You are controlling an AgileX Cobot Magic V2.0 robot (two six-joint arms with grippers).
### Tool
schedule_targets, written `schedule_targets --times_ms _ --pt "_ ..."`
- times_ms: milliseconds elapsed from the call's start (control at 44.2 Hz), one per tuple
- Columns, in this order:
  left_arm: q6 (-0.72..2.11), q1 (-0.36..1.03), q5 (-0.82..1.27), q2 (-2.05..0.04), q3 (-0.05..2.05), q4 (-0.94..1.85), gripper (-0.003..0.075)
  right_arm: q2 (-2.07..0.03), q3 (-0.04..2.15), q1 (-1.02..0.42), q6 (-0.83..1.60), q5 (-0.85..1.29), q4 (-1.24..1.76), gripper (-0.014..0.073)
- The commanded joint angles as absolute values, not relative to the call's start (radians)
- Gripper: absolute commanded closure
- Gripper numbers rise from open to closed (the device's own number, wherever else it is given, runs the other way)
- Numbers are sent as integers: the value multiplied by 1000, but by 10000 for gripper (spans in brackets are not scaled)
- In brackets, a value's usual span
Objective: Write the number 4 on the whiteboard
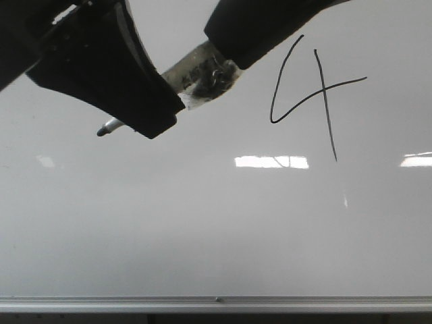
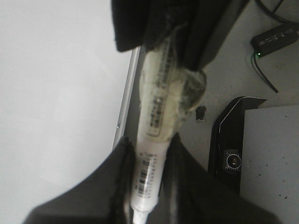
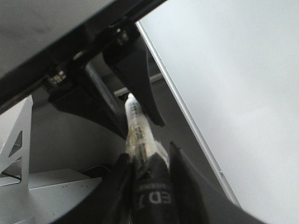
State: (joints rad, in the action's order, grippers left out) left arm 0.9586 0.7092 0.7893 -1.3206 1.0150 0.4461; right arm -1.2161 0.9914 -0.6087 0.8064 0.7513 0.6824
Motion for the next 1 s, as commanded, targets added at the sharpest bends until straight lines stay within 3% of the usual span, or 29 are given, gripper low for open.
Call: schedule_targets --times_ms 0,136,181,339,543,633,747,973 --pt "913 710 716 -1291 1048 499 741 -1195 1024 -609 803 690 726 471" --pt "910 708 712 -1291 1048 454 741 -1182 1024 -607 803 666 726 191" --pt "891 708 707 -1291 1048 427 741 -1169 1024 -603 802 654 726 155" --pt "799 681 681 -1291 1048 344 741 -1093 1018 -531 778 645 725 151" --pt "641 532 603 -1252 1030 261 741 -921 901 -336 748 623 725 155" --pt "498 437 539 -1200 995 202 741 -829 818 -237 748 594 725 203" --pt "332 295 522 -1141 955 118 741 -714 721 -127 748 569 726 337" --pt "185 -28 573 -1161 893 54 741 -577 636 -86 746 545 753 626"
